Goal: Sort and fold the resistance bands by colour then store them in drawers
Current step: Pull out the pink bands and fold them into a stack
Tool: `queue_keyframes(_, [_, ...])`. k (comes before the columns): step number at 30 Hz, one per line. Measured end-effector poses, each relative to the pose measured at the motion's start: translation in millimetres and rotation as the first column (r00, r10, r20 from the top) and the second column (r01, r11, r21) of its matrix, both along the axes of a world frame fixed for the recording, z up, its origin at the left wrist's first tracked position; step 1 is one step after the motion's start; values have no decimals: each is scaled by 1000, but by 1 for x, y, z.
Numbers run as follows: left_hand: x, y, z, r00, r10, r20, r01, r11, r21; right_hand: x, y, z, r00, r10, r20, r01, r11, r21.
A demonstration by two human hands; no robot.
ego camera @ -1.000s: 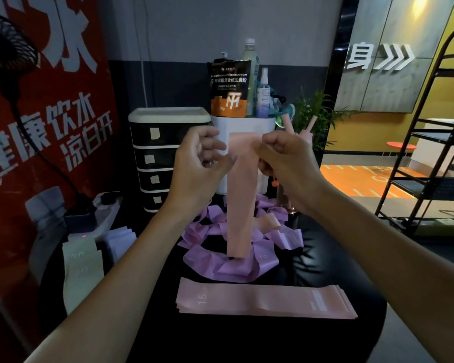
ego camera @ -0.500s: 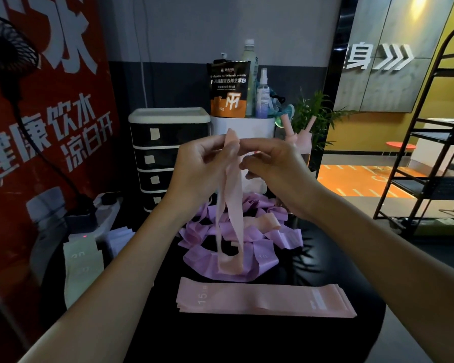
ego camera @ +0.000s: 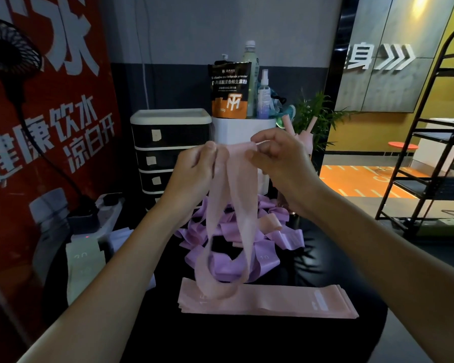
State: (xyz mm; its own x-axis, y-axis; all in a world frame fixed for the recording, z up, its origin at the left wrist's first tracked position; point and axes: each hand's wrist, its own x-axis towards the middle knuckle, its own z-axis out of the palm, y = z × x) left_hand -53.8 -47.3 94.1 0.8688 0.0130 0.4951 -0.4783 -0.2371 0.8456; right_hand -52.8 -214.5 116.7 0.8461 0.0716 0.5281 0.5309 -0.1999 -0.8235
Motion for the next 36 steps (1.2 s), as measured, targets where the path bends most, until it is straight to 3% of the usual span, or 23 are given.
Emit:
queue_keyframes(4, [-4,-3,4,997,-66,27,67,997,-24,-2,2,4,1000,16,11,-17,997,69])
queue_keyframes(11, [0,-2,8,983,72,169,-61,996,-67,0,4,1,999,-5,-32,7,997,77])
queue_keyframes(17, [4,1,15,973,148,177,-121,980,-155,-1,-2,-15,965,159,-209,-173,984,-47])
queue_keyframes(20, [5,4,16,968,181,176,-153,975,-159,0,-3,-20,963,106,-248,-143,980,-136])
queue_keyframes(23, [5,6,15,972,172,162,-156,982,-106,2,-4,-16,981,82,-178,-92,994,-53])
queue_keyframes(28, [0,3,6,994,10,113,-16,998,55,5,1,-7,989,58,-134,-50,997,62])
queue_keyframes(32, [-1,-2,3,996,-49,79,43,996,79,5,5,-5,990,25,-141,-10,994,106])
queue_keyframes(36, [0,-3,2,986,24,168,-28,999,22,4,2,-8,985,57,-165,-41,994,102])
